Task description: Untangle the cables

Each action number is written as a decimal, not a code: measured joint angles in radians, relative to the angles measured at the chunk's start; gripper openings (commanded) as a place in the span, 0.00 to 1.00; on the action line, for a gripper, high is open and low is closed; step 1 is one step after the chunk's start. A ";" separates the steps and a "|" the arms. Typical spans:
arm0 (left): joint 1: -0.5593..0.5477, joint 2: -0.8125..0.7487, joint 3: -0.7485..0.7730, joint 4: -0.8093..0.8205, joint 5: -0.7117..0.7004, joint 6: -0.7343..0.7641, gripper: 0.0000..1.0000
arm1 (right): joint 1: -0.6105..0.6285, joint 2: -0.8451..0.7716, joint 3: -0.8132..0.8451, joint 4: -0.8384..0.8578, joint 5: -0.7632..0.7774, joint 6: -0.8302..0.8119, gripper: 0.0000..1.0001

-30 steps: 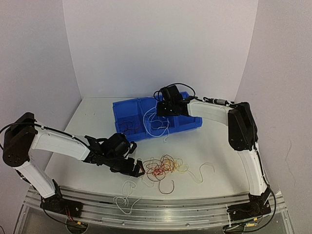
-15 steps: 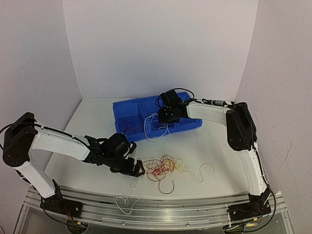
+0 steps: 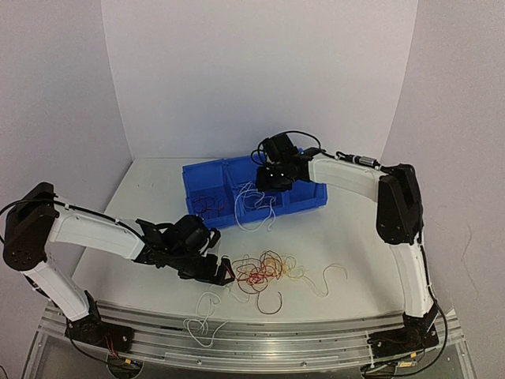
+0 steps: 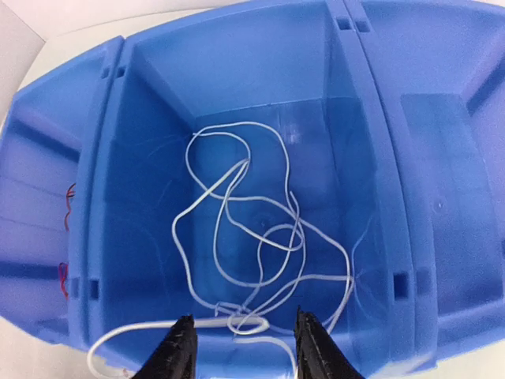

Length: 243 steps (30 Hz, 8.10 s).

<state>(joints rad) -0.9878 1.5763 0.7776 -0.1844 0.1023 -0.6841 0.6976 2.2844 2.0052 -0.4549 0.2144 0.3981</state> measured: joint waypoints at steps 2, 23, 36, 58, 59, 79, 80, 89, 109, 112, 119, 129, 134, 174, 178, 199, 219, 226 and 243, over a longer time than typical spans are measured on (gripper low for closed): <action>0.000 -0.005 0.000 0.000 0.000 -0.001 1.00 | 0.010 -0.081 -0.071 -0.010 -0.009 -0.034 0.56; -0.002 -0.068 -0.077 -0.007 -0.003 -0.069 1.00 | 0.257 -0.071 -0.302 -0.008 -0.004 -0.346 0.49; -0.009 -0.072 -0.081 -0.007 -0.009 -0.085 1.00 | 0.243 0.047 -0.286 0.180 0.158 -0.376 0.45; -0.019 -0.072 -0.081 -0.008 -0.028 -0.110 1.00 | 0.243 -0.011 -0.382 0.303 0.194 -0.383 0.00; -0.019 -0.072 -0.081 -0.008 -0.028 -0.110 1.00 | 0.243 -0.037 -0.392 0.302 0.189 -0.383 0.00; -0.021 -0.060 -0.053 -0.017 -0.032 -0.108 1.00 | 0.027 0.045 -0.065 0.415 0.067 -0.342 0.02; -0.021 -0.060 -0.046 -0.019 -0.030 -0.106 1.00 | 0.015 0.064 -0.064 0.407 0.052 -0.334 0.06; -0.028 -0.060 0.008 -0.037 -0.032 -0.099 1.00 | 0.023 0.023 -0.089 0.290 -0.112 -0.262 0.62; -0.063 -0.034 0.197 -0.142 -0.080 0.045 1.00 | 0.035 -0.891 -0.955 0.030 -0.406 -0.278 0.80; -0.078 0.033 0.271 -0.113 -0.033 0.103 0.99 | 0.035 -0.932 -1.053 -0.018 -0.406 -0.287 0.78; -0.130 0.273 0.442 -0.078 0.034 0.185 0.95 | 0.034 -0.853 -1.110 -0.049 -0.407 -0.294 0.73; -0.164 0.420 0.537 -0.106 0.002 0.159 0.54 | 0.034 -0.696 -1.109 -0.048 -0.430 -0.271 0.66; -0.173 0.459 0.582 -0.156 -0.064 0.131 0.36 | 0.034 -0.675 -1.109 -0.047 -0.444 -0.254 0.56; 0.070 -0.136 0.241 -0.874 -0.809 -0.551 0.00 | -0.150 -1.380 -0.869 -0.528 0.767 -0.066 0.00; 0.100 -0.186 0.187 -0.900 -0.810 -0.583 0.00 | -0.179 -1.391 -0.818 -0.541 0.866 -0.128 0.00; 0.120 -0.420 -0.061 -0.221 -0.358 -0.091 0.00 | -0.189 -1.030 -0.339 -0.362 0.290 -0.211 0.00; 0.111 -0.308 -0.064 -0.051 -0.250 -0.005 0.00 | -0.189 -0.361 0.388 0.027 0.282 -0.284 0.00; 0.111 -0.292 -0.056 -0.052 -0.265 0.006 0.00 | -0.189 -0.199 0.455 0.119 0.278 -0.320 0.00; 0.111 -0.292 -0.053 -0.055 -0.281 -0.030 0.00 | -0.189 -0.153 0.035 0.176 0.205 -0.099 0.00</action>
<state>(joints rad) -0.8772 1.2846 0.7242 -0.2394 -0.1791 -0.7137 0.5083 2.1316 2.0402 -0.2785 0.4194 0.2992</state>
